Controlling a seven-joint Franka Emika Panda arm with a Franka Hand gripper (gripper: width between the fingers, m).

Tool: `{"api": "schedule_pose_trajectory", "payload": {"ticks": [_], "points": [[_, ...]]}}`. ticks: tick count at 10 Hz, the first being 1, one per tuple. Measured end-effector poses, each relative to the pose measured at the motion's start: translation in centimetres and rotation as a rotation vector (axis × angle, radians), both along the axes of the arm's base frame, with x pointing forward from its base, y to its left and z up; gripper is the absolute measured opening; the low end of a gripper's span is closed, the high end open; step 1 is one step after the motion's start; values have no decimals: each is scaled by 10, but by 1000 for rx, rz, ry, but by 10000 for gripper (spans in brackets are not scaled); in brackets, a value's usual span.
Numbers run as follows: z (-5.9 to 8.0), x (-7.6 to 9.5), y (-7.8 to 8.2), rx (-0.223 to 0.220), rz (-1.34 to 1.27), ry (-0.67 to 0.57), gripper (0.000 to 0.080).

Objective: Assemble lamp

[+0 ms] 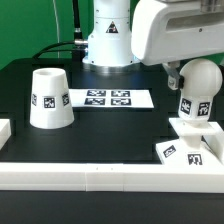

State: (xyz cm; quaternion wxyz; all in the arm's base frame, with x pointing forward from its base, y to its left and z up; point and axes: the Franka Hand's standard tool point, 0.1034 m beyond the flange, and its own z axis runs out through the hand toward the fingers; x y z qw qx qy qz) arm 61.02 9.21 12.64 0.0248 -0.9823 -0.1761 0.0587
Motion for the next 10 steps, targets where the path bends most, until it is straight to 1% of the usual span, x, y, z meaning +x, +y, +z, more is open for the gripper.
{"api": "schedule_pose_trajectory", "payload": {"ticks": [5,6,7,10], "points": [[-1,2,0,0,-23,-7,574],[-1,2,2,-4,-109,-2,574],[-1,1,3,0,-259,6,574],[-1,2,4,5,-585,1,577]]}}
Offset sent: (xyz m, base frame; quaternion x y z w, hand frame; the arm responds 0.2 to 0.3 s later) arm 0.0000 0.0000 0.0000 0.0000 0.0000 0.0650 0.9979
